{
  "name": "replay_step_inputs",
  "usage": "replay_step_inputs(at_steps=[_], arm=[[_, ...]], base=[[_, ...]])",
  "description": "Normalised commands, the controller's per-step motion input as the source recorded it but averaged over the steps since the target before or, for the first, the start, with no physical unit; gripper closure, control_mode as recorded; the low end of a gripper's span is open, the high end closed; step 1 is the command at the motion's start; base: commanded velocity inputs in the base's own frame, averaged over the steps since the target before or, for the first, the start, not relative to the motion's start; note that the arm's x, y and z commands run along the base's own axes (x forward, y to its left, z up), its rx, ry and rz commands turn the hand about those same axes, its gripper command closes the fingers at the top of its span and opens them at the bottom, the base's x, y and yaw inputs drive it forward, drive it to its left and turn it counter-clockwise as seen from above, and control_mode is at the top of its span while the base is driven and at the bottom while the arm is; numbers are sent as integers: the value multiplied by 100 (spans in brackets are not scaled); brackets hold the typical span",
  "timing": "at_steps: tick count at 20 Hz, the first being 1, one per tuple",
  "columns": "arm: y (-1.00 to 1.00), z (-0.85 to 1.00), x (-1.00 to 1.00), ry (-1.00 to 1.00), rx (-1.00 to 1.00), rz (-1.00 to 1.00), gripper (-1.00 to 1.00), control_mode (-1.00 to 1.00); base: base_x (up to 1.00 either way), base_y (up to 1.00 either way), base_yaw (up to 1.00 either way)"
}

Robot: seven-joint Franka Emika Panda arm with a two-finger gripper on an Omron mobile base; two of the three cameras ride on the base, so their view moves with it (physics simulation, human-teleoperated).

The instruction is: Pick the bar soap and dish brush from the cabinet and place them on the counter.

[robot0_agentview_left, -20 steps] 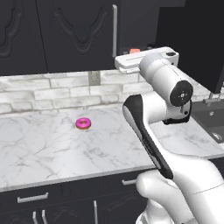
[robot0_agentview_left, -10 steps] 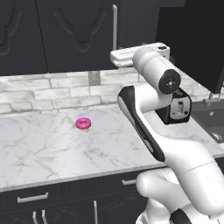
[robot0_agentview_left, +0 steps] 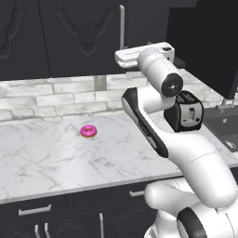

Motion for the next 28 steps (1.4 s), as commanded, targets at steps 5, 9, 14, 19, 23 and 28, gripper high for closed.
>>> replay_step_inputs(at_steps=[5,9,14,19,23,28], arm=[[1,-2,36,-1,-1,0,-100,-100],[5,0,37,0,0,0,-100,-100],[8,0,41,0,0,0,-100,-100],[10,-1,44,0,0,0,-100,-100],[14,-3,45,0,-1,0,-100,-100],[13,-4,44,0,-1,0,-100,-100]], base=[[0,0,0],[0,0,0],[0,0,0],[0,0,0],[0,0,0],[0,0,0]])
